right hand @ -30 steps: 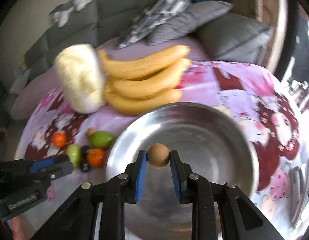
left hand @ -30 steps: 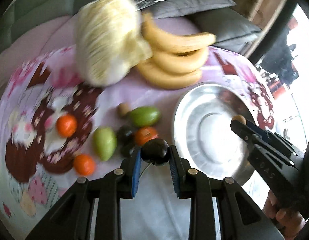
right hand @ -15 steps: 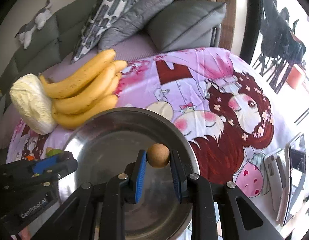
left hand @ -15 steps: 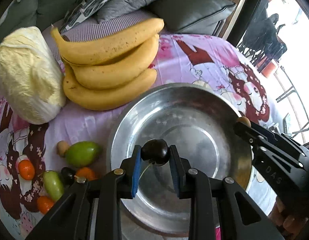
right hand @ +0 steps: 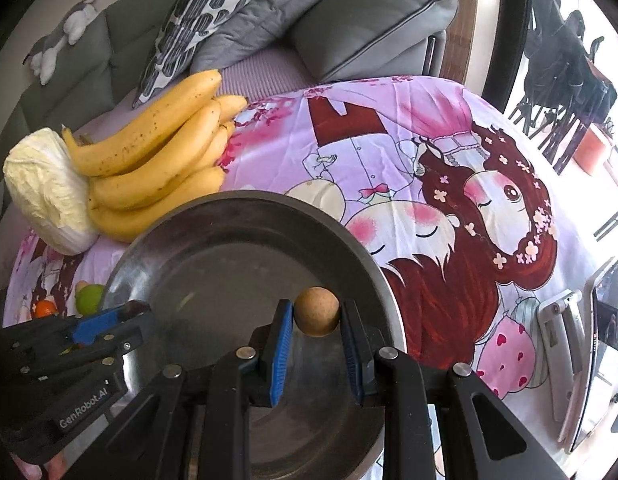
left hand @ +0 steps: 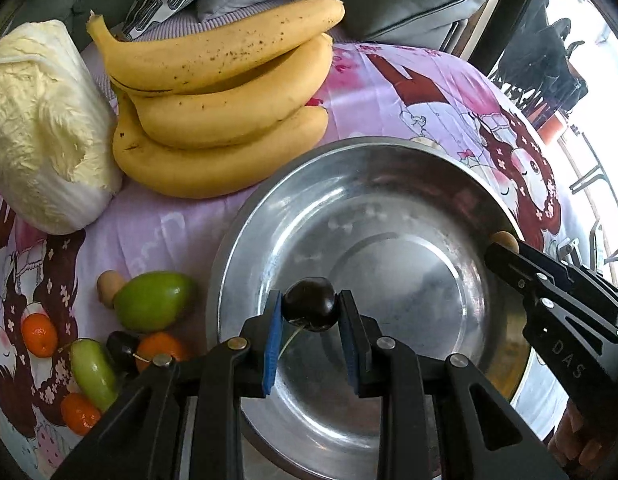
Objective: Organize fruits
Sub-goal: 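Carry the brown fruit over the steel bowl with the right tool while the left carries the cherry, then open the right tool to drop the brown fruit while the left tool drops the cherry into the bowl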
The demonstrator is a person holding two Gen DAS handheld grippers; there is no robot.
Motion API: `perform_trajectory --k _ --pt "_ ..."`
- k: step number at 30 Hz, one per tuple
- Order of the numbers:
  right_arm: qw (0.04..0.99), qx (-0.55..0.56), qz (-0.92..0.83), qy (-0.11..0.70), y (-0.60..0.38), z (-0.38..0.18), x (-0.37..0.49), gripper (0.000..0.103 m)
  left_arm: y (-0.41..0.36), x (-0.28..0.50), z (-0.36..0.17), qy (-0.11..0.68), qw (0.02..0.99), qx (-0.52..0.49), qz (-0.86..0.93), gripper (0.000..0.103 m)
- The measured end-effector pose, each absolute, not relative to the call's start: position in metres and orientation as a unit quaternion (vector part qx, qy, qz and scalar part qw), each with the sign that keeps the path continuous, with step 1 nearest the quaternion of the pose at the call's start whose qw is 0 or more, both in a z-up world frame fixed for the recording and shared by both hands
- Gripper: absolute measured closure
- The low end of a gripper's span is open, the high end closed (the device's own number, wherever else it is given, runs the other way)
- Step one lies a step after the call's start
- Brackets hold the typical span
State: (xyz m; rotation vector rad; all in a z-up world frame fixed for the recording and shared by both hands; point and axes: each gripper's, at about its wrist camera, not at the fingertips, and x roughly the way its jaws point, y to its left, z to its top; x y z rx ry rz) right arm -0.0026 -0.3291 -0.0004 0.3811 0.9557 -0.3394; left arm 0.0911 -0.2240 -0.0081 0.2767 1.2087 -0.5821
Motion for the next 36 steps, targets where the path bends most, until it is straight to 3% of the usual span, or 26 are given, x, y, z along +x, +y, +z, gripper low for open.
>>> perform_trajectory --k 25,29,36 --pt "0.851 0.165 -0.153 0.475 -0.32 -0.006 0.003 0.076 -0.231 0.092 -0.023 0.57 0.766 0.138 -0.262 0.074" --pt "0.852 0.163 -0.151 0.474 -0.318 -0.006 0.003 0.076 -0.232 0.092 -0.023 0.569 0.767 0.139 -0.262 0.068" --pt "0.851 0.165 -0.152 0.475 -0.319 -0.006 0.003 0.076 -0.232 0.092 -0.021 0.569 0.767 0.137 -0.262 0.067"
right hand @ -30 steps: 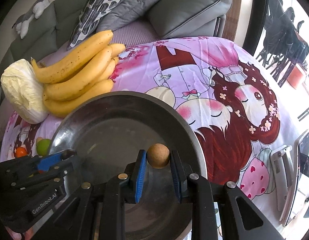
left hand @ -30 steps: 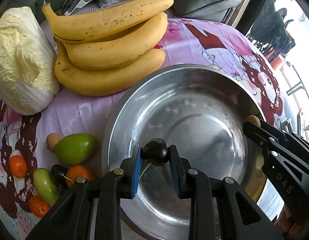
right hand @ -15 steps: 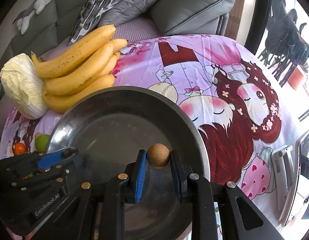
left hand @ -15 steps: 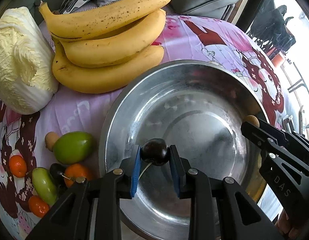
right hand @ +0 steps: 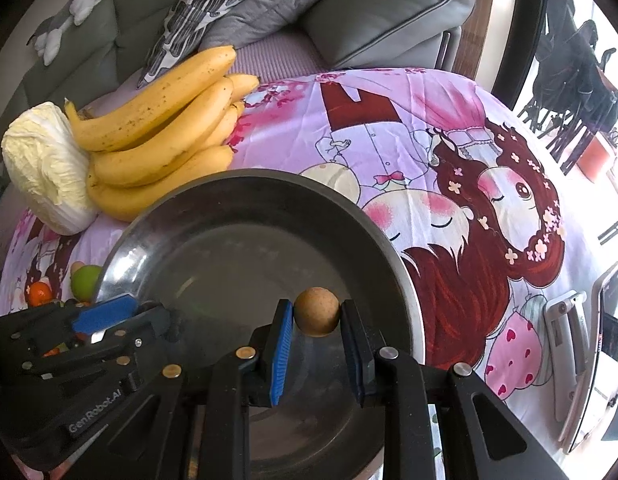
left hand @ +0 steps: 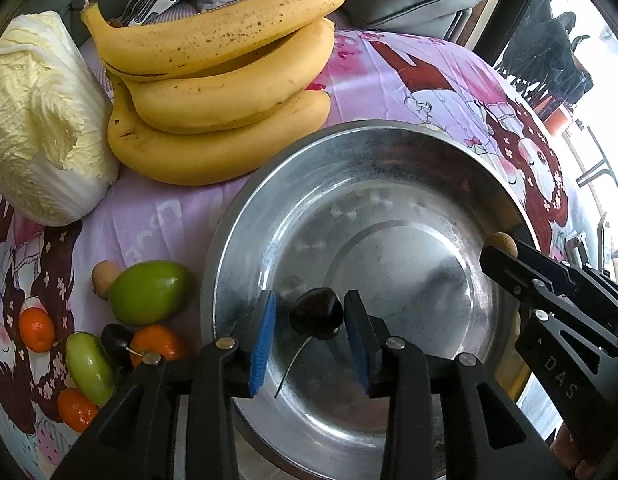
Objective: Organize fruits
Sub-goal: 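Open the right tool to drop the brown fruit while the left tool drops the cherry into the bowl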
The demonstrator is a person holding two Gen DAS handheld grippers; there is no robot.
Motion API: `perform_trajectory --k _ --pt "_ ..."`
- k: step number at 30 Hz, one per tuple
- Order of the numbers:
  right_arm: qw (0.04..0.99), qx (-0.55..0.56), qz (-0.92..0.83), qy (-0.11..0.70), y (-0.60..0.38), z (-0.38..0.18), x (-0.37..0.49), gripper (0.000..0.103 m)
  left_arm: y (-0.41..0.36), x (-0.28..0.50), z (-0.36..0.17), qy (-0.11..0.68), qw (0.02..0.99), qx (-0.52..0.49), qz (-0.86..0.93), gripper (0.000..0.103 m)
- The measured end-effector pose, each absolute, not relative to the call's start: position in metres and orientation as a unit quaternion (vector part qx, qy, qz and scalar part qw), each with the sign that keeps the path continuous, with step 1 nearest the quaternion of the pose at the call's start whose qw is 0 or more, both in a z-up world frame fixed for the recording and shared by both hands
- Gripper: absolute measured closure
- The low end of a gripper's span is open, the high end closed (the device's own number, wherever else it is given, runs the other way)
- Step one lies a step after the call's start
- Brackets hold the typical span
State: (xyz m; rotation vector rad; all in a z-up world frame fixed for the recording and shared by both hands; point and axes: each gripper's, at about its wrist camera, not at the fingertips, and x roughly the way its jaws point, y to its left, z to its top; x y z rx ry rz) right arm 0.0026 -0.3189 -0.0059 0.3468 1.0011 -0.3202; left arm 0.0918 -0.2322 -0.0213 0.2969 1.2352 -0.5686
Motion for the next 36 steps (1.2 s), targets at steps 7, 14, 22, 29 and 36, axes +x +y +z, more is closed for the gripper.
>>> perform_trajectory --k 7,14,22,29,36 --pt "0.852 0.169 -0.147 0.473 -0.319 -0.005 0.002 0.076 -0.232 0.093 -0.017 0.569 0.767 0.135 -0.263 0.066" --pt "0.856 0.17 -0.143 0.467 -0.318 0.0 0.0 0.073 -0.224 0.091 -0.006 0.564 0.771 0.13 -0.265 0.059" --pt "0.861 0.165 -0.139 0.461 -0.315 0.006 -0.002 0.068 -0.215 0.091 0.008 0.554 0.781 0.123 -0.26 0.055" --pt "0.859 0.165 -0.137 0.464 -0.314 0.005 -0.002 0.049 -0.192 0.095 0.012 0.565 0.783 0.11 -0.236 0.05" --pt "0.86 0.168 -0.135 0.463 -0.313 0.005 -0.001 0.033 -0.171 0.101 0.005 0.577 0.781 0.102 -0.214 0.036"
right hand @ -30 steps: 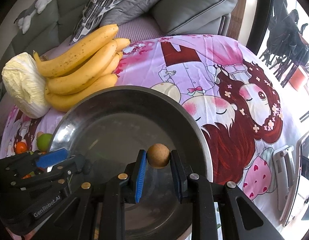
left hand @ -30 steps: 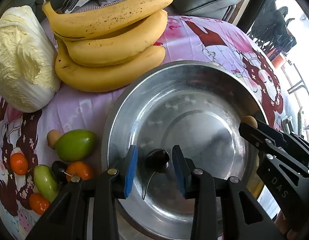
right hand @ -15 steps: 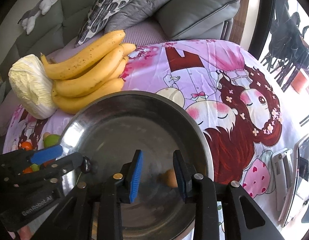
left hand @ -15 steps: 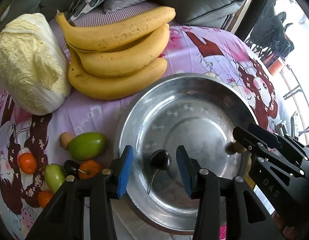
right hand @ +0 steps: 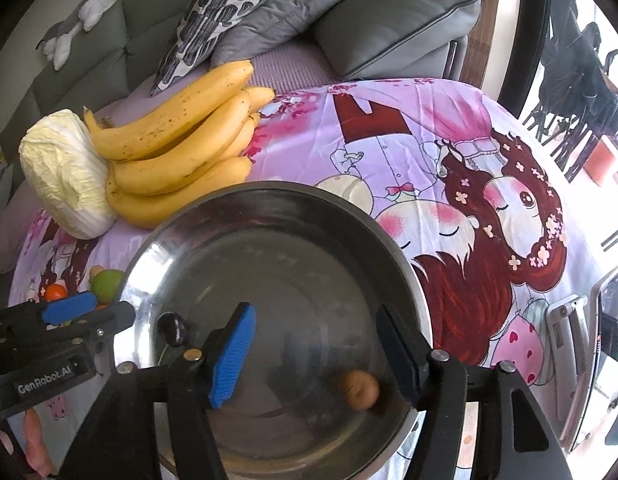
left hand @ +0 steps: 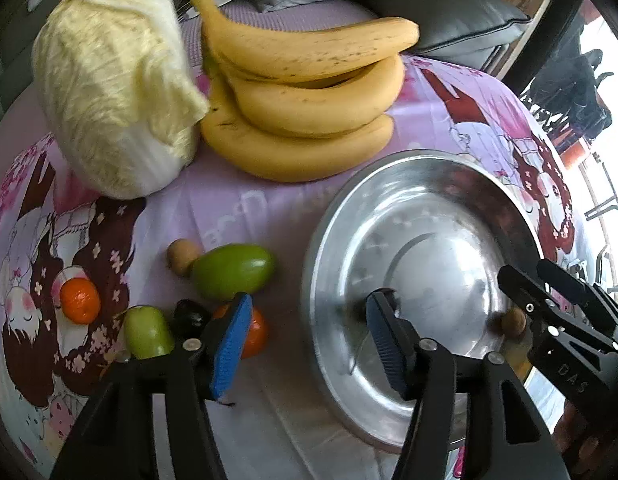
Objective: Organize fruits
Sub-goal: 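Open the right tool to drop the brown fruit while the left tool drops the cherry into the bowl, then move both tools away from the bowl back toward the fruit group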
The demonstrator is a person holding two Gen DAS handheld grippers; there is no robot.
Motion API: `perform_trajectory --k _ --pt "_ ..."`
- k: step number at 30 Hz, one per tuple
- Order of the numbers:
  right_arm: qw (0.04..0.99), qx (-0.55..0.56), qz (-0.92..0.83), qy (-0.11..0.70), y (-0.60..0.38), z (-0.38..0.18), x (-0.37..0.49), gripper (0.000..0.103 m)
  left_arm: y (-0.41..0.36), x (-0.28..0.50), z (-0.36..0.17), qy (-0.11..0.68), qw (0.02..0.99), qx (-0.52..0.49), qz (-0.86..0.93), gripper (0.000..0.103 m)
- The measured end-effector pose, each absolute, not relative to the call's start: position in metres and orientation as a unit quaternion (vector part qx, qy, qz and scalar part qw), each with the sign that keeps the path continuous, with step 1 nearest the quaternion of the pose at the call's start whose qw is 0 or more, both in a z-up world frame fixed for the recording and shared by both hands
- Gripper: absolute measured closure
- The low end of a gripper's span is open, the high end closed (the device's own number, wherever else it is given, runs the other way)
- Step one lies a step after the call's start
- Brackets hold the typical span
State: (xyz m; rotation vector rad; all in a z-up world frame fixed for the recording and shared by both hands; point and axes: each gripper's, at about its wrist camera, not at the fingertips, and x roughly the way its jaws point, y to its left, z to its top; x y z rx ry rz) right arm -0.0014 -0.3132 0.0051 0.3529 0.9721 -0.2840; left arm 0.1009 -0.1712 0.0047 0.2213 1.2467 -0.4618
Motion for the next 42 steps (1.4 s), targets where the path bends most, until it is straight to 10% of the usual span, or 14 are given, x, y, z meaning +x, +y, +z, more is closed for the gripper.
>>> perform_trajectory --k 14,42 --pt "0.867 0.161 -0.112 0.458 -0.302 0.006 0.001 0.0 -0.142 0.092 0.016 0.552 0.803 0.104 -0.198 0.015" --pt "0.883 0.128 -0.083 0.445 -0.276 0.006 0.008 0.0 -0.105 0.088 0.01 0.536 0.818 0.052 -0.204 0.014"
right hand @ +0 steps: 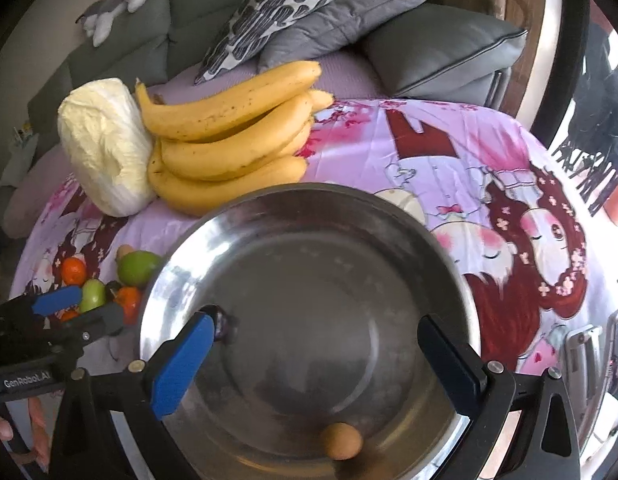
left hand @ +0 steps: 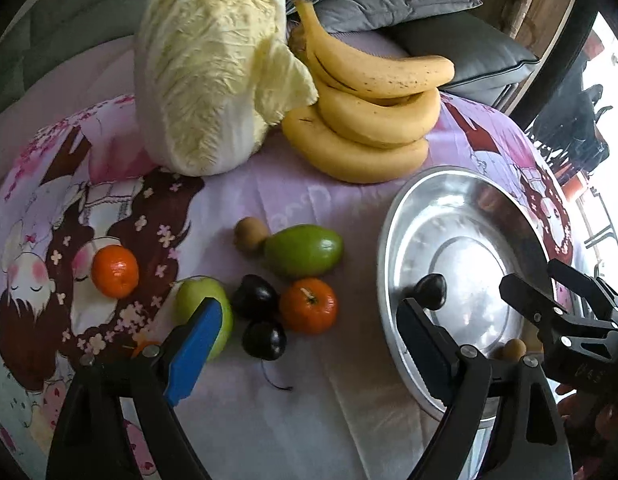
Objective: Organize fruits
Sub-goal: 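Move both tools away from the bowl back toward the fruit group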
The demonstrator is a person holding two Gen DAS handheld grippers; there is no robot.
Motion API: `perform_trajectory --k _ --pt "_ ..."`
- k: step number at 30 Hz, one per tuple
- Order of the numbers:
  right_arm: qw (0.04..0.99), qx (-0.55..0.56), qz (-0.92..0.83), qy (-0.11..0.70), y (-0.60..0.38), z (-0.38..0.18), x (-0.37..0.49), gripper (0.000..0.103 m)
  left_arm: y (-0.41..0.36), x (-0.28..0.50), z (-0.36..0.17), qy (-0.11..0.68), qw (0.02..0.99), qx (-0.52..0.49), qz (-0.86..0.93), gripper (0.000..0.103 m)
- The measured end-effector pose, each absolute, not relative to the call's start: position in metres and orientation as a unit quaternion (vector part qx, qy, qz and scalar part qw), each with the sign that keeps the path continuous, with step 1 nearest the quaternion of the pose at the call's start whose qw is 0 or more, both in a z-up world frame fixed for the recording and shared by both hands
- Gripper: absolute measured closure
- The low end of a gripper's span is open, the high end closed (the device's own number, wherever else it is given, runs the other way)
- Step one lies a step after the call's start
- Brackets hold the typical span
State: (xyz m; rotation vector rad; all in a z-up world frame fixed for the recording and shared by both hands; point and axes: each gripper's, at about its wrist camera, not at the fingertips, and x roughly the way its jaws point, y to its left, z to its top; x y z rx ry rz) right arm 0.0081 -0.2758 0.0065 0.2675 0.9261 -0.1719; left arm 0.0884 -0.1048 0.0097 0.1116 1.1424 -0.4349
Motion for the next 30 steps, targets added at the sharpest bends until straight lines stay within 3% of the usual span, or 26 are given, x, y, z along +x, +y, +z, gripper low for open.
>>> perform_trajectory --k 30 --pt "0.919 0.078 -0.011 0.387 -0.19 0.026 0.03 0.0 0.001 0.113 0.013 0.55 0.826 -0.017 -0.122 0.014"
